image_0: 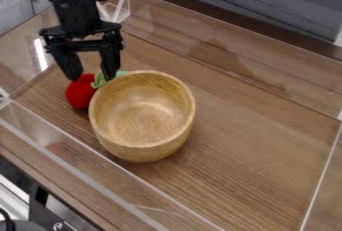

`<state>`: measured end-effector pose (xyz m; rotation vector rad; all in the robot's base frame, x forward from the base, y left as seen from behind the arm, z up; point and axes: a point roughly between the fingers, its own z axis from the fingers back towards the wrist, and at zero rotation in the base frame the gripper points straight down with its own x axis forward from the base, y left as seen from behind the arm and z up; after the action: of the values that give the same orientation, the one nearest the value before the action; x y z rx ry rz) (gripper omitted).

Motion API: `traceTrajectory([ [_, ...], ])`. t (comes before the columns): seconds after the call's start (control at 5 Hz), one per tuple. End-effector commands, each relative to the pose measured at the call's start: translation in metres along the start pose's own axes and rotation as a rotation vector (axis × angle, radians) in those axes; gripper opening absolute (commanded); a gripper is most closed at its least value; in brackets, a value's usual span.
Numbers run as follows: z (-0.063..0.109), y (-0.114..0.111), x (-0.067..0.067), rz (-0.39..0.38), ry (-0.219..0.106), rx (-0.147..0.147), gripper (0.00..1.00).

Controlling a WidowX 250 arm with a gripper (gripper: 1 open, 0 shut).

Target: Move the red object to the right side of the table

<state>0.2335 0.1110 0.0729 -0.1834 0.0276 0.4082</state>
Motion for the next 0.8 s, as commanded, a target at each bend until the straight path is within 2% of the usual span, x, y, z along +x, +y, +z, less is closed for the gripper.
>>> traceTrajectory([
  [0.0, -0.001, -0.004, 0.0, 0.024, -0.029, 0.016, 1.0],
  [0.2, -0.006, -0.008, -0.001, 0.052, -0.027, 0.021, 0.0],
  [0.6, -0.007, 0.0, -0.011, 0.106, -0.038, 0.021, 0.0],
])
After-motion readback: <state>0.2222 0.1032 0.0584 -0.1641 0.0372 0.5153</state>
